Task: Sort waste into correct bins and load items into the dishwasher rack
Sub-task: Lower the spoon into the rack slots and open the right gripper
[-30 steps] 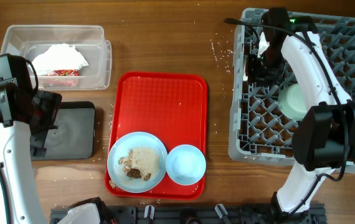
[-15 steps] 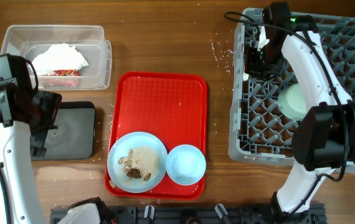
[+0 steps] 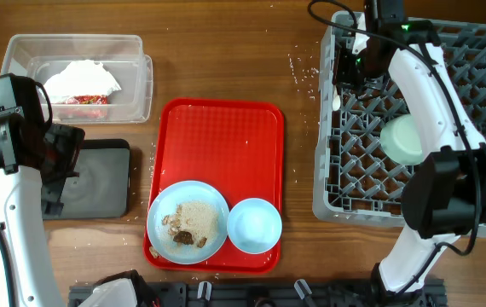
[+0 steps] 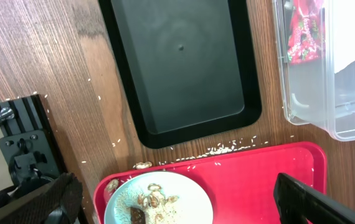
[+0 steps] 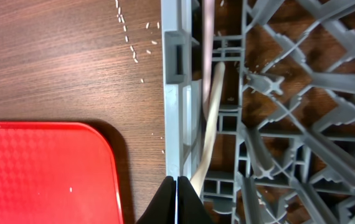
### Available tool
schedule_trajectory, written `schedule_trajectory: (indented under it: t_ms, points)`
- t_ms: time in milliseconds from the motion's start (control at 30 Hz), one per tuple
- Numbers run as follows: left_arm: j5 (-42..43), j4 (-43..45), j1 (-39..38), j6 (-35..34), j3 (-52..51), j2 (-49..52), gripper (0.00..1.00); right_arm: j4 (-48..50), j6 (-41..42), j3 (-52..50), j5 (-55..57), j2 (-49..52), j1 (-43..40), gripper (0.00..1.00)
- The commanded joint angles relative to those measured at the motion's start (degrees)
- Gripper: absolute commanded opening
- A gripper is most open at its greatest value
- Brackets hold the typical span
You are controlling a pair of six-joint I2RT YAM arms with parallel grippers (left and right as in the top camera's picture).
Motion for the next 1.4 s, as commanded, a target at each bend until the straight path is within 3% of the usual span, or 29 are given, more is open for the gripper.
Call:
schedule_trajectory:
  t_ms: [0, 567, 767, 800, 833, 1067, 1167, 1367]
  points:
    - [-0.96, -0.09, 0.22, -0.94, -0.17, -0.31, 1.00, -2.58, 0.76, -0.94, -1.01, 3.02, 0.35, 0.04]
    - [-0.96, -0.09, 0.22, -0.94, -0.17, -0.31, 1.00, -16.04, 2.45, -0.92, 1.36, 1.09, 0.35, 0.04]
    - [-0.94, -0.09, 0.22, -0.94, -0.17, -0.31, 1.00, -7.34, 2.58, -0.90, 1.01, -3.78, 0.35, 0.05]
    - [-0.96, -0.09, 0.22, -0.94, -0.17, -0.31, 1.00, -3.43, 2.58, -0.92, 1.01, -4.15, 0.35, 0.24]
    - [-0.96, -0.09, 0.22, -0.94, -0.17, -0.31, 1.00, -1.29, 2.58, -0.92, 1.01, -4.13, 0.35, 0.33]
    - [-0.96, -0.09, 0.22, -0.94, -0.17, -0.31, 1.00, 12.15, 2.40, -0.94, -0.26, 0.50, 0.35, 0.48]
    - [-0.96, -0.09, 0.22, -0.94, -0.17, -0.31, 1.00, 14.62, 3.65, -0.94, 0.90, 3.43, 0.35, 0.49]
    - [-0.96, -0.09, 0.22, -0.94, -0.17, -0.31, 1.00, 16.31, 3.67, -0.94, 1.03, 9.29, 0.92, 0.41]
